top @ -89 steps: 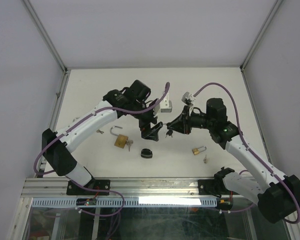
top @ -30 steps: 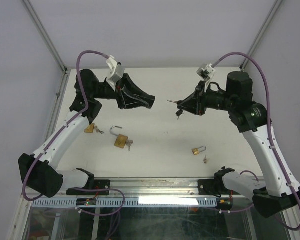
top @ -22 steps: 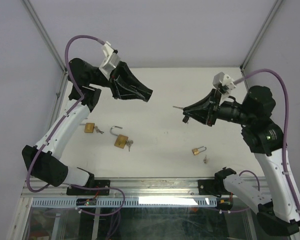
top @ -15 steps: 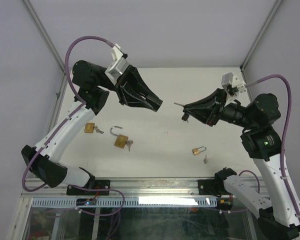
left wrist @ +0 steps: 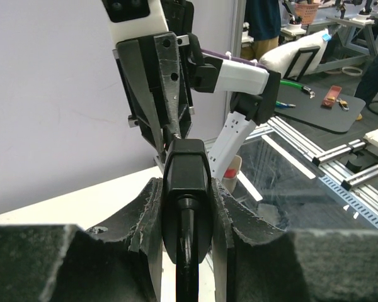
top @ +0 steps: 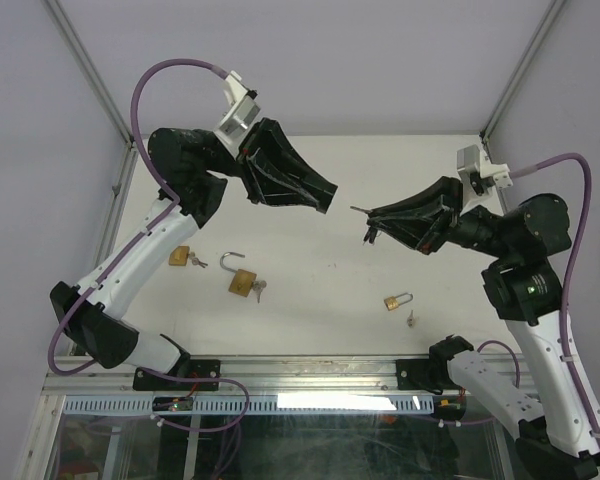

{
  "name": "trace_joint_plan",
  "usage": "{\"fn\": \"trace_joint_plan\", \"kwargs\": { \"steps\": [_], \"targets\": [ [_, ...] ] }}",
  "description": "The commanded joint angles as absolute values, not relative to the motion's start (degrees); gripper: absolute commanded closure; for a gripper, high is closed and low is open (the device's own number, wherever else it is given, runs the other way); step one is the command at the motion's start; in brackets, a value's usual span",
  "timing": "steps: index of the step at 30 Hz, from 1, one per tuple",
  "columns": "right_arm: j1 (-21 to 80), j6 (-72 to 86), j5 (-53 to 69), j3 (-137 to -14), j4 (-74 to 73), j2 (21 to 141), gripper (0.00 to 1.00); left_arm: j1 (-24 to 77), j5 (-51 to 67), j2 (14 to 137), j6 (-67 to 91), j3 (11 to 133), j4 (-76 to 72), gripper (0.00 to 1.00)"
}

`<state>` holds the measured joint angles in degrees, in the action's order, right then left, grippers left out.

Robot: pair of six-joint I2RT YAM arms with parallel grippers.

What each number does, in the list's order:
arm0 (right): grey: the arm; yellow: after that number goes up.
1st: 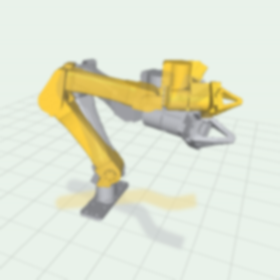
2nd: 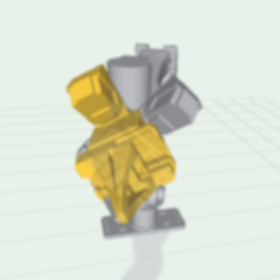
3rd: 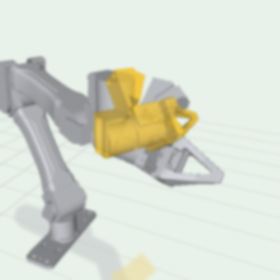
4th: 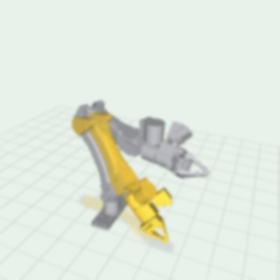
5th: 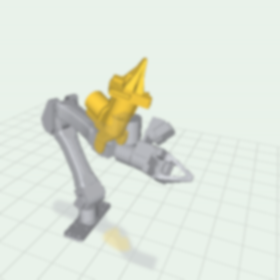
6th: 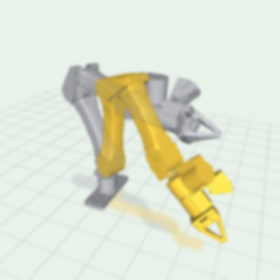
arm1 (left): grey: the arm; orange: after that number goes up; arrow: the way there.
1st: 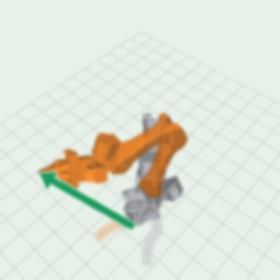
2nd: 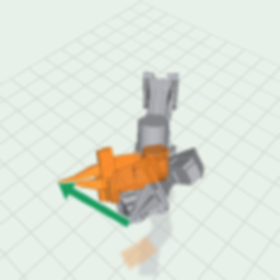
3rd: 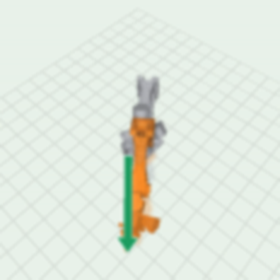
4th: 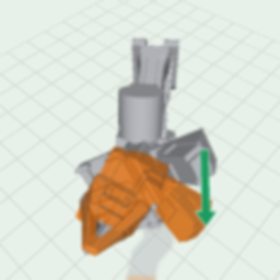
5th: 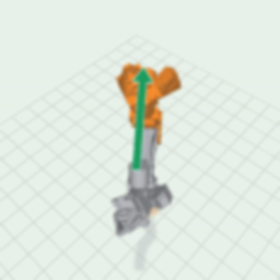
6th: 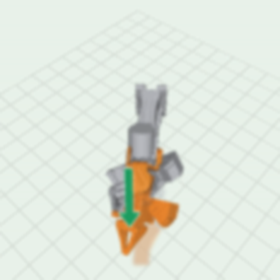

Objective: Unlock with the key

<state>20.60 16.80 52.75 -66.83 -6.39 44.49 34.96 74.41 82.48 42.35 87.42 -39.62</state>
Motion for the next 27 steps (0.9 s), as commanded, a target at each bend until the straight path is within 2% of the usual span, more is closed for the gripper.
{"fn": "trace_joint_plan", "kwargs": {
  "steps": [1, 5, 15, 27],
  "targets": [
    [20.79, 19.13, 53.71, -68.03, -0.99, 44.44, 1.00, 35.72, 68.91, 80.81, 45.02, 89.36, -44.59, 1.00],
    [20.80, 23.14, 52.77, -67.05, 3.67, 45.30, 1.00, 36.44, 68.64, 81.00, 43.72, 89.81, -43.08, 1.00],
    [21.04, 19.31, 50.28, -68.02, -1.44, 46.61, 1.00, 37.56, 65.64, 80.88, 40.02, 89.87, -39.12, 1.00],
    [21.83, 20.60, 53.62, -67.68, 0.93, 48.39, 1.00, 37.77, 64.59, 80.24, 37.20, 88.59, -36.21, 1.00]
  ]
}}
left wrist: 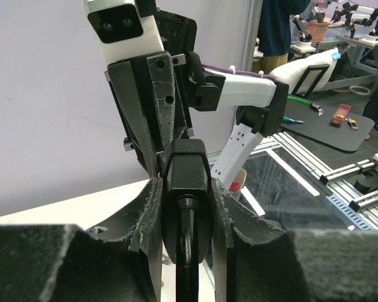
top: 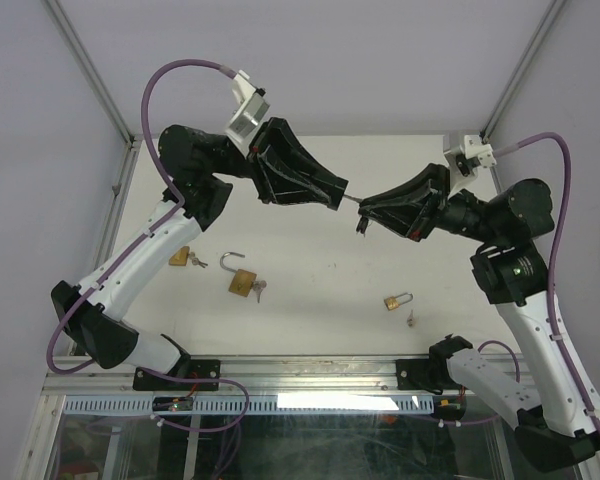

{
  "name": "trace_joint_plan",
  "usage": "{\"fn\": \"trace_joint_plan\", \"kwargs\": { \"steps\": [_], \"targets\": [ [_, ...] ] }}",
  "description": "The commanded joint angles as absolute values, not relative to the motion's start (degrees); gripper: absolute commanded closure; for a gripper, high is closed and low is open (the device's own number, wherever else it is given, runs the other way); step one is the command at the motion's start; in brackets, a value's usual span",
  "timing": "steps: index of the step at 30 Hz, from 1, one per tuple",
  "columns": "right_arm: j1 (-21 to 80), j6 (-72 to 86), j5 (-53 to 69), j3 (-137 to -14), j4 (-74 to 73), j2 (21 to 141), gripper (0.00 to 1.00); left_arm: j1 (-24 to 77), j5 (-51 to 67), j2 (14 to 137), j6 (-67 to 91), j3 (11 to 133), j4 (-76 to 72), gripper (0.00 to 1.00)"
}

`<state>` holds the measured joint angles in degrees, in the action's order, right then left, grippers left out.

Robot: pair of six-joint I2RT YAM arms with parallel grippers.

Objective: Unlock with the key

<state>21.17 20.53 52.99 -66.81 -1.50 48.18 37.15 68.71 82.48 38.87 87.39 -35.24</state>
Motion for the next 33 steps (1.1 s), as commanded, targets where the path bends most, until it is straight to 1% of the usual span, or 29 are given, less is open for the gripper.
{"fn": "trace_joint_plan", "kwargs": {
  "steps": [1, 4, 8, 15, 20, 24, 26, 28, 30, 32, 33],
  "targets": [
    [21.81, 20.57, 54.11, -67.68, 0.96, 48.50, 1.00, 37.72, 64.41, 80.20, 37.06, 88.47, -36.09, 1.00],
    [21.99, 20.25, 55.26, -67.57, 0.64, 48.27, 1.00, 37.74, 64.11, 80.01, 36.32, 88.13, -35.45, 1.00],
    [22.14, 18.53, 51.97, -68.82, -2.90, 48.25, 1.00, 37.80, 64.51, 79.97, 35.88, 88.03, -34.96, 1.00],
    [22.43, 14.44, 47.43, -72.06, -10.53, 49.36, 1.00, 37.80, 64.38, 79.10, 27.31, 86.04, -26.86, 1.00],
    [22.83, 12.30, 46.72, -74.68, -13.65, 50.72, 1.00, 38.37, 60.17, 78.21, 15.80, 85.86, -12.97, 1.00],
    [23.55, 8.99, 46.38, -76.39, -19.02, 52.50, 1.00, 38.73, 60.84, 78.08, 14.98, 85.78, -13.16, 1.00],
    [23.72, 5.82, 47.70, -76.88, -21.56, 52.87, 1.00, 38.70, 61.10, 78.27, 13.96, 86.01, -10.95, 1.00],
    [23.74, 0.08, 49.71, -79.19, -28.69, 54.82, 1.00, 38.62, 61.67, 78.32, 13.32, 86.19, -9.50, 1.00],
    [23.71, -5.73, 50.79, -81.36, -36.55, 56.48, 1.00, 37.94, 63.07, 77.76, 15.82, 84.81, -14.09, 1.00],
    [23.75, -8.15, 52.79, -81.52, -39.02, 56.90, 1.00, 37.11, 64.09, 77.13, 19.41, 82.93, -19.75, 1.00],
    [23.73, -8.16, 52.78, -81.15, -39.01, 56.87, 1.00, 37.05, 64.32, 77.14, 19.20, 83.03, -19.39, 1.00]
  ]
}}
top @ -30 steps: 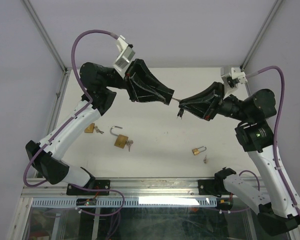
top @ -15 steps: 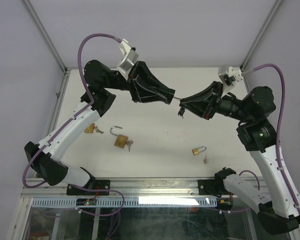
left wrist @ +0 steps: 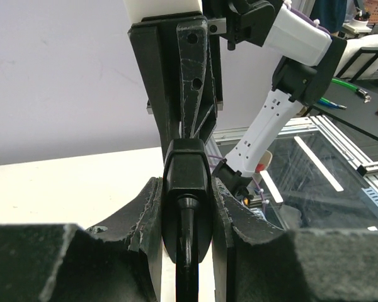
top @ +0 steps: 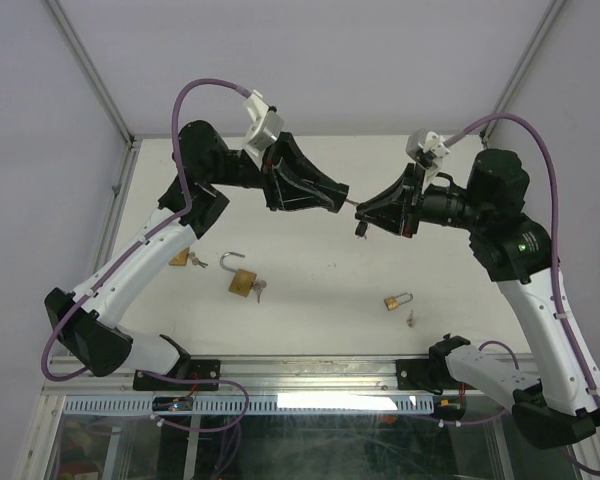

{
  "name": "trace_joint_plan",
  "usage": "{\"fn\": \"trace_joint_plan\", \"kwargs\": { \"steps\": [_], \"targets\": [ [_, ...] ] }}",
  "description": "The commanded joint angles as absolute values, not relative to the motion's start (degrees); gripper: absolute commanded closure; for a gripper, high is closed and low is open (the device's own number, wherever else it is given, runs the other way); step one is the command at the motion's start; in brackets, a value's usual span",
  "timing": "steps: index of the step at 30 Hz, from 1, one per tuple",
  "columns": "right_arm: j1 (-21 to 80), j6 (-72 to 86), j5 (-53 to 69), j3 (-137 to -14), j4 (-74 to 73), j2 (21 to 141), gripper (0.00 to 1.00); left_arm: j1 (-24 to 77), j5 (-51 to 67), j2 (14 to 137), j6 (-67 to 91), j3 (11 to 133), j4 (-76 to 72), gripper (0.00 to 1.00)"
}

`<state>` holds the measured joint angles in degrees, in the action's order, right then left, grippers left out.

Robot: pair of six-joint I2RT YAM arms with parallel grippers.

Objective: Unlock with the key

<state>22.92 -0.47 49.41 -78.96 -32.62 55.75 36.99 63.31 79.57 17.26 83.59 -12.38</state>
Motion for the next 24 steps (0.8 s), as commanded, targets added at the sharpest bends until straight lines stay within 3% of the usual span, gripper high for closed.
{"fn": "trace_joint_plan", "kwargs": {
  "steps": [1, 14, 24],
  "targets": [
    [23.73, -8.02, 52.66, -80.95, -38.96, 56.93, 1.00, 37.06, 64.58, 77.20, 19.09, 83.05, -19.27, 1.00],
    [23.21, -12.06, 49.26, -84.52, -45.06, 57.37, 1.00, 36.13, 65.34, 77.34, 4.70, 84.77, -4.18, 1.00],
    [23.23, -13.25, 46.94, -86.28, -49.53, 58.89, 1.00, 36.02, 66.31, 77.83, 6.72, 84.83, -5.59, 1.00]
  ]
}}
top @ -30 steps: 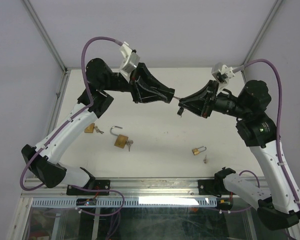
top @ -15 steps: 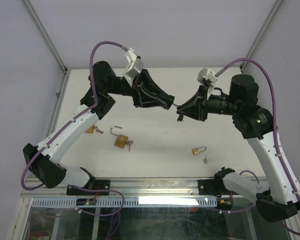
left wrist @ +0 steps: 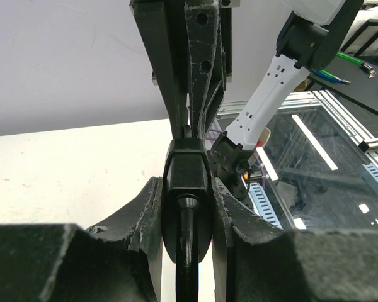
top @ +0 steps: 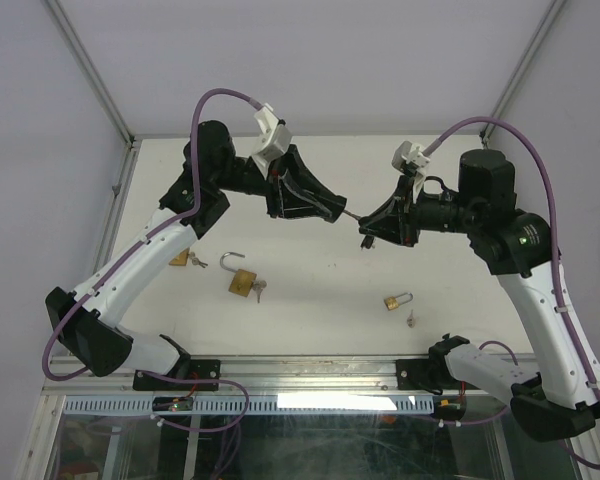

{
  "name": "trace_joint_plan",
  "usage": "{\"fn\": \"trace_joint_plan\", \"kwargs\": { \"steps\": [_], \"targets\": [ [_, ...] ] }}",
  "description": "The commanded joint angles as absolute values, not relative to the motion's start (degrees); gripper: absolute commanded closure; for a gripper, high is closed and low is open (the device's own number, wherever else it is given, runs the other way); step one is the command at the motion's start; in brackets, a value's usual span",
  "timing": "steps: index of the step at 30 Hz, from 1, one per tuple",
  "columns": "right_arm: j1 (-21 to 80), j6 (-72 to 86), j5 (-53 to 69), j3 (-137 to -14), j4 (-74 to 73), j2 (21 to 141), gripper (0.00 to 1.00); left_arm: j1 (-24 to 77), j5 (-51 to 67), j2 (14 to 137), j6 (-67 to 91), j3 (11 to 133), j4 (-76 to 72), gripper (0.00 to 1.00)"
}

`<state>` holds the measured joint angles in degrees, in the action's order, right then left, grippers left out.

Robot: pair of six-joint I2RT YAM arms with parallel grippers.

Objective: Unlock with the key

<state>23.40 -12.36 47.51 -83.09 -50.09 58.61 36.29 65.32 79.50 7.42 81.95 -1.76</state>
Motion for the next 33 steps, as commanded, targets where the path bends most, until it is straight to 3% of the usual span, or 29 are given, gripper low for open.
{"fn": "trace_joint_plan", "kwargs": {
  "steps": [1, 33],
  "targets": [
    [23.23, -13.84, 46.46, -86.49, -50.28, 59.15, 1.00, 35.99, 66.39, 77.85, 6.83, 84.89, -5.75, 1.00],
    [23.91, -13.54, 48.75, -85.89, -50.66, 60.70, 1.00, 39.17, 63.08, 79.82, 4.46, 86.47, -2.59, 1.00]
  ]
}}
